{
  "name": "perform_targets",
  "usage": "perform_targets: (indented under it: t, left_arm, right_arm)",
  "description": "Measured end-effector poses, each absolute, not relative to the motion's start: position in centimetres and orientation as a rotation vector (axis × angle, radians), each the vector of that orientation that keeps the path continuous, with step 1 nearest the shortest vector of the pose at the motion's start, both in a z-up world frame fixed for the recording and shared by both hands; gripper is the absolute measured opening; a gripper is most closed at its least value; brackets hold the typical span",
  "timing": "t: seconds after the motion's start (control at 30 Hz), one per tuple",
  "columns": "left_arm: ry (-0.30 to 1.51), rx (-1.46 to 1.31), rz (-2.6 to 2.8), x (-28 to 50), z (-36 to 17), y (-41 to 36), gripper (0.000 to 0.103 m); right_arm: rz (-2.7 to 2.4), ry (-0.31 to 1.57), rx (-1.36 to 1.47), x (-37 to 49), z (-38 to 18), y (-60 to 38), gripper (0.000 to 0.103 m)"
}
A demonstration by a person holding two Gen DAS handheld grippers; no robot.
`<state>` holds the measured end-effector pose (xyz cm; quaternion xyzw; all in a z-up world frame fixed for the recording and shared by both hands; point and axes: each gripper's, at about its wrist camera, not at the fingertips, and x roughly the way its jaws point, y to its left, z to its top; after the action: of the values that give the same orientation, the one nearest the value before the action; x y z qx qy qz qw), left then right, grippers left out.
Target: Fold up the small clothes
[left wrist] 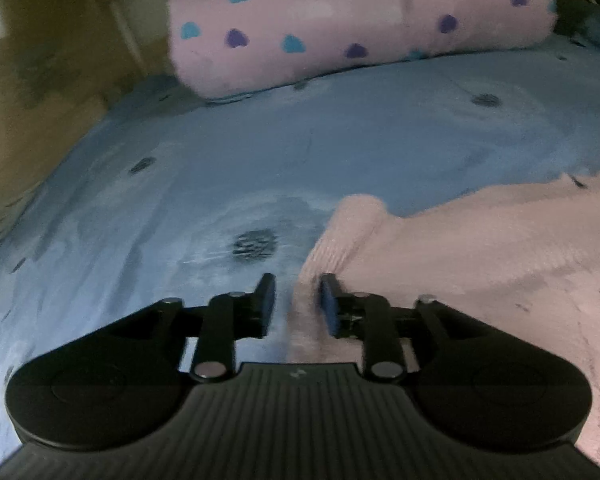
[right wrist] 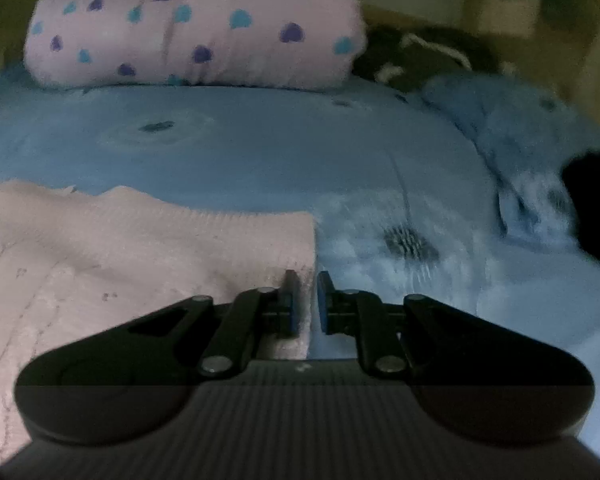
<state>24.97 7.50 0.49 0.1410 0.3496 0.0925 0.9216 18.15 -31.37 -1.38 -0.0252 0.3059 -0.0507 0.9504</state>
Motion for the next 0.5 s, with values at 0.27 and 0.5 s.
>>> perform_targets:
  t: [0.27, 0.5]
  left_arm:
    - [0.681, 0.23, 0.226, 21.1, 3.5, 10.0, 0.06]
    - [0.737, 0.248, 0.133, 15.7, 4.8, 8.9, 0.063]
  right_arm:
    - [-0.105, 0.597, 0.021, 16.0, 0.5, -32.7, 0.015]
    - [-0.036, 0.597, 0.053, 12.2, 2.8, -32.2, 0.015]
